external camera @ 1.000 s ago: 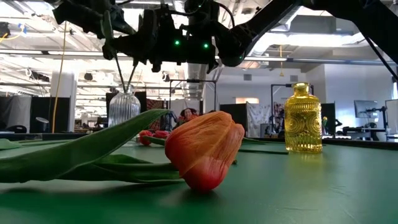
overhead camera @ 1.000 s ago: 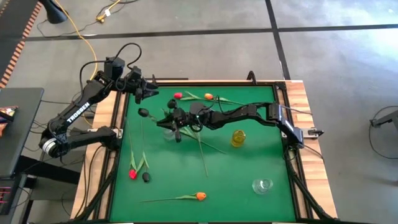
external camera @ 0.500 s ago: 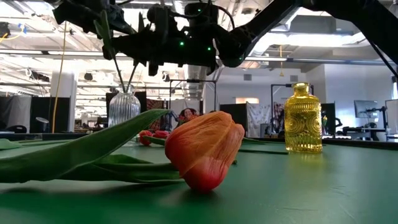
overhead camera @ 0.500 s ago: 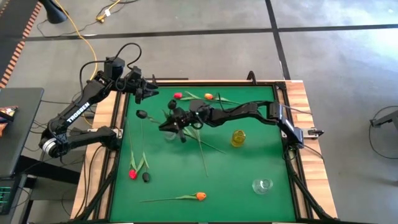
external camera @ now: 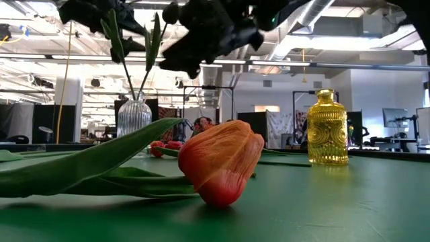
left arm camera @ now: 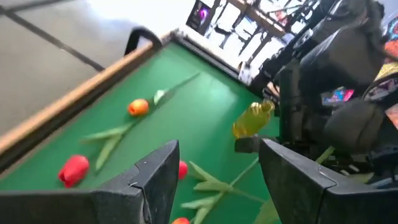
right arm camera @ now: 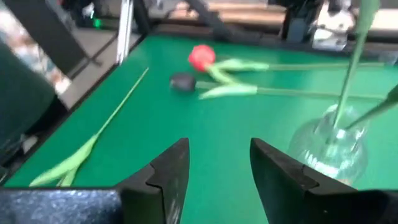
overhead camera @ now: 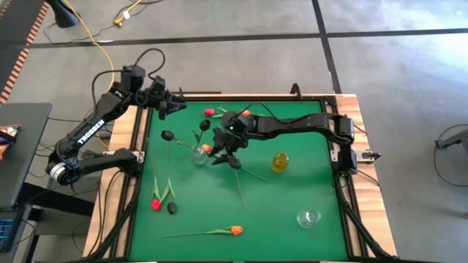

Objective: Sort flowers into vase by color
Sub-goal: Put the black tulip into the top transparent vase

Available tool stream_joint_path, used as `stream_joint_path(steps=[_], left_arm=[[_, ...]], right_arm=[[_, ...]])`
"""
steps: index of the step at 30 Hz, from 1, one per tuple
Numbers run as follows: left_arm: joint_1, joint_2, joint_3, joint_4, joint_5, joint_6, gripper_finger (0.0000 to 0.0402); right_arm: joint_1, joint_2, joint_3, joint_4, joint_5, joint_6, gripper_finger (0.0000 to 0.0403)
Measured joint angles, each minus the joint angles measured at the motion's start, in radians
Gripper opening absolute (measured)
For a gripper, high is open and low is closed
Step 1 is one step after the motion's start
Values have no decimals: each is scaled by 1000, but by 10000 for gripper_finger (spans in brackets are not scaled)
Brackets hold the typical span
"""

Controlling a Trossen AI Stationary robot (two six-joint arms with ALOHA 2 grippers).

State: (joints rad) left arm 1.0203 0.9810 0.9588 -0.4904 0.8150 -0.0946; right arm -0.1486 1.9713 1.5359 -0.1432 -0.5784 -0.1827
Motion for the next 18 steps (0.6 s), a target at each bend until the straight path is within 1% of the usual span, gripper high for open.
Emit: stream_joint_path(steps=[4,7,10,16,18], left_arm=[[-19,0,104,-54,-20,9,208],[-70,0,209,-151,-81,47,208],[-151,0,317,-245,-159,61,208],[-367,-1,510,-391,-343,66,208],[-433,-1,560,-446,-382,90,208]], right_arm=[[0,-52,0,-128,3,-44,196],[0,-87,0,-196,6,-76,191],[0,-112,0,-228,6,-106,184],[-7,-115,0,-233,6,-140,176],[-7,-110,0,-226,5,-142,176]])
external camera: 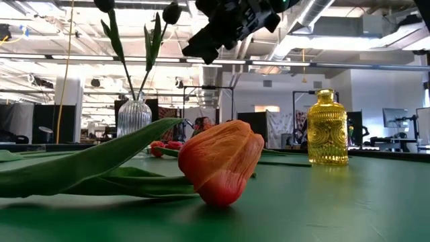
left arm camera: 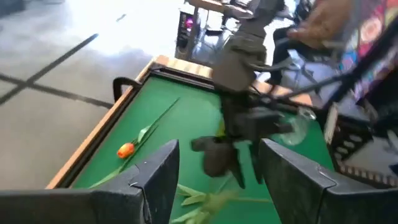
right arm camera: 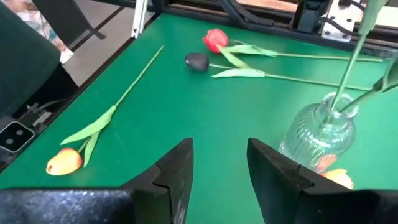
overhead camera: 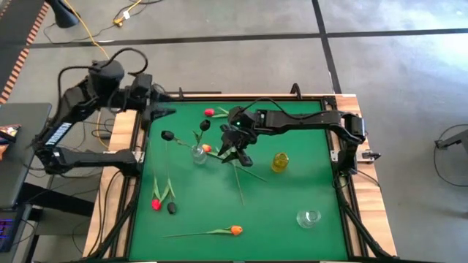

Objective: Sort flowers into vase by color
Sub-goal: Put the black tulip into the top transparent vase

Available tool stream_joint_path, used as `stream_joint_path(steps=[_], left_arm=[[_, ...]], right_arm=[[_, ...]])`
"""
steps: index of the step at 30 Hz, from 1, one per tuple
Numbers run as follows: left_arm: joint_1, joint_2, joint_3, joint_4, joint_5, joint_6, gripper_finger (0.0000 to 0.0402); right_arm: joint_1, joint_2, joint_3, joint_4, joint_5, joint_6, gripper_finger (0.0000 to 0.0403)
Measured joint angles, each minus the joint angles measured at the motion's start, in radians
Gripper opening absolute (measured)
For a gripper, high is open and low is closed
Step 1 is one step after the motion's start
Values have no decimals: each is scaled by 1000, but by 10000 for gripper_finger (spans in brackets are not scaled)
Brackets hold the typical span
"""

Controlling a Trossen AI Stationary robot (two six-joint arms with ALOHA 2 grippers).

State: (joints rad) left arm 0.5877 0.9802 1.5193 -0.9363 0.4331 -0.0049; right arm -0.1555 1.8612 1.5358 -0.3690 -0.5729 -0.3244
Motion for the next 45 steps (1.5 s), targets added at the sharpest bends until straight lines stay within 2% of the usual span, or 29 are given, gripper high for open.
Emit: stream_joint_path(steps=[3,7,15,22,27,31,34,39,45], left_arm=[[-102,-1,48,-108,18,85,208],[-266,0,43,-204,65,202,208],[-530,56,34,-225,-45,248,208],[-712,152,33,-465,-131,209,208],[-859,214,33,-605,-239,214,208],[-922,241,-7,-625,-313,226,208],[-958,238,-63,-613,-320,221,208],[-1010,239,-209,-598,-319,265,208],[-1014,241,-396,-453,-417,394,208]], right_arm=[[0,5,0,-9,1,-10,176],[-1,5,0,3,0,-25,176],[-3,5,0,2,0,-25,176],[-3,5,0,-34,1,-17,176],[-3,5,0,-71,3,-17,176],[-3,5,0,-72,3,-17,176],[-3,5,0,-73,4,-17,175],[-3,5,0,-72,4,-25,175],[-3,5,0,-73,5,-48,175]])
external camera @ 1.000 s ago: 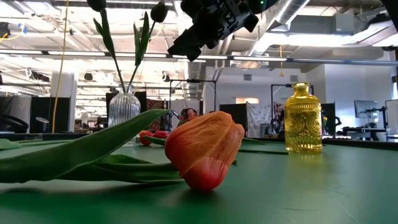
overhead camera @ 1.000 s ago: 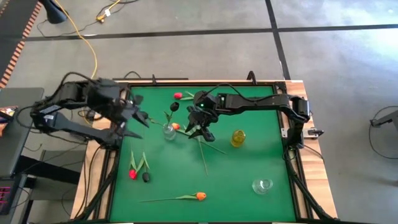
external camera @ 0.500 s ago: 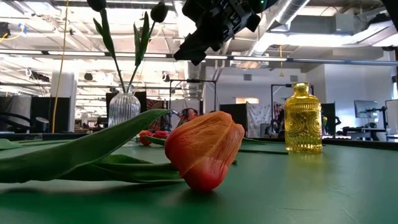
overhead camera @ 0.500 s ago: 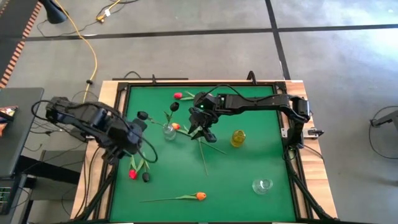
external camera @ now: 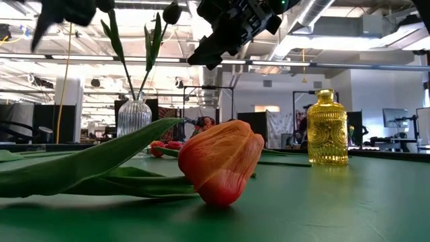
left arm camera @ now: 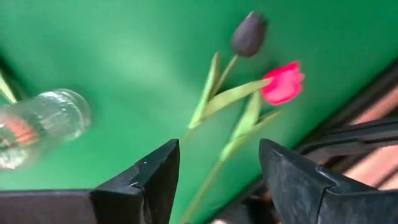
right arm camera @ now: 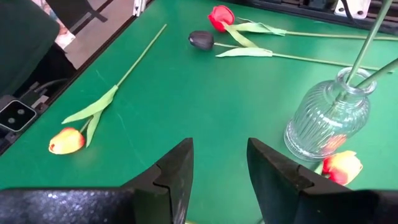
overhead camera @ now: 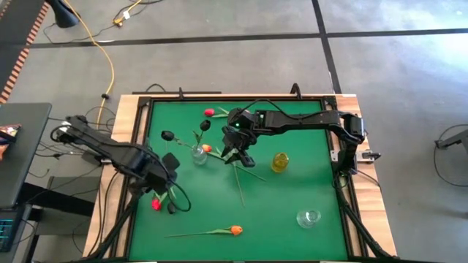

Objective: Sort flowers into vase by color
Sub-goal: Put the black tulip into the top transparent vase

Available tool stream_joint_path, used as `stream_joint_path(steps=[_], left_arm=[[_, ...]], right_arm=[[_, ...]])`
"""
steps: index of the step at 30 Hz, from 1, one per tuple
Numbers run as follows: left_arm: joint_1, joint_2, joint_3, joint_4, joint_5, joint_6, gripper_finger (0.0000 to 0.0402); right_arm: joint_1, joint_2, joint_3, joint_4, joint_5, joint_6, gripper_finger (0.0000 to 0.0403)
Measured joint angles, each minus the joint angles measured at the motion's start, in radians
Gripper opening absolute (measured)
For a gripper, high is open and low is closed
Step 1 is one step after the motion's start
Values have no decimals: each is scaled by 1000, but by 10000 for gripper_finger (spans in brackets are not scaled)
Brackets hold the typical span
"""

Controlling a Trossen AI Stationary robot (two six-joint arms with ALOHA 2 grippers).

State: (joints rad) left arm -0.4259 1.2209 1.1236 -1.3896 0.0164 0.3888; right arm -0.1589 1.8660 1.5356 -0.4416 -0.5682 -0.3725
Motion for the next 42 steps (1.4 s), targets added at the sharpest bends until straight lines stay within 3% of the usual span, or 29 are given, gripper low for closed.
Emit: stream_joint_path(steps=[8,14,29,37,42], left_arm=[[0,101,-179,88,-47,224,208],[13,227,-265,179,-205,359,208],[56,282,-448,382,-171,483,208],[56,282,-463,443,-197,521,206],[56,283,-463,458,-200,530,167]], right_arm=[[0,0,0,-23,-1,-23,175],[2,0,0,-22,-1,-22,175],[16,0,0,-22,-6,-21,175],[21,0,0,-22,-5,-14,175],[19,0,0,-21,-5,-12,175]])
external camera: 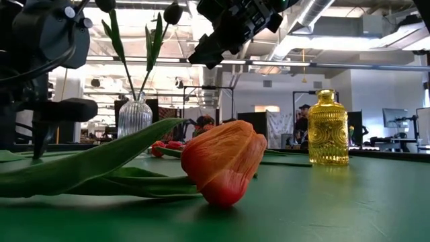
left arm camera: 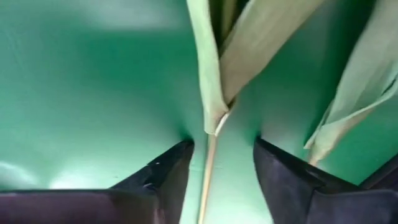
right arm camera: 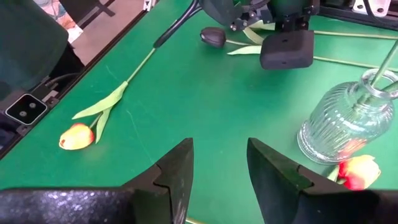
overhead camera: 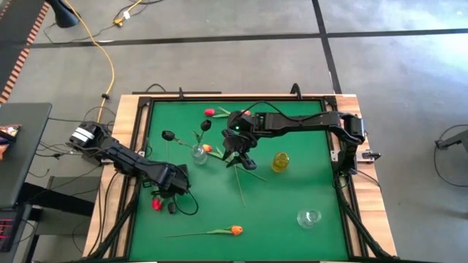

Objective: Sort flowers into vase by color
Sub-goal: Put the black tulip into the top transparent vase

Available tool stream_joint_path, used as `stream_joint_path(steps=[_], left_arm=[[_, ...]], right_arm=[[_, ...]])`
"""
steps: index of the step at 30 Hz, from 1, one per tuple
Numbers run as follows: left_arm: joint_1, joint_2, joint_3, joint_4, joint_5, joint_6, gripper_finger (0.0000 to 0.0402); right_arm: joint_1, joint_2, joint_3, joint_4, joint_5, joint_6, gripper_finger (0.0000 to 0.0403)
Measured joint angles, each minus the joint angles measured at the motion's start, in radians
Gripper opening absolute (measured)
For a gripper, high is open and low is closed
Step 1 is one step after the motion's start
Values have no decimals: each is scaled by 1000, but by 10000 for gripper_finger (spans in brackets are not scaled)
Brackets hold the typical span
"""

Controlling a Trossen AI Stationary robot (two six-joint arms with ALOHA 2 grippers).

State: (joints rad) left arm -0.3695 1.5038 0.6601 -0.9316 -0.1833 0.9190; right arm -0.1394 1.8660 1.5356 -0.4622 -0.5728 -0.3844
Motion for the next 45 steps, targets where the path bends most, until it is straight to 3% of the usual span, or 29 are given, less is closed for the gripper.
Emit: stream_joint_path(steps=[9,12,22,34,39,45], left_arm=[[1,2,1,14,-4,4,33],[1,3,14,13,-16,-13,6],[0,-16,127,-13,-16,-96,0],[-79,-265,241,-126,-56,-236,0],[-129,-330,367,-155,-62,-380,0],[-124,-353,606,-150,-59,-604,0]], right_arm=[[2,0,0,0,3,18,175],[3,0,0,-1,3,21,175],[16,0,0,2,3,28,175],[23,0,0,2,3,28,175],[23,0,0,2,3,28,175],[22,0,0,3,3,28,175]])
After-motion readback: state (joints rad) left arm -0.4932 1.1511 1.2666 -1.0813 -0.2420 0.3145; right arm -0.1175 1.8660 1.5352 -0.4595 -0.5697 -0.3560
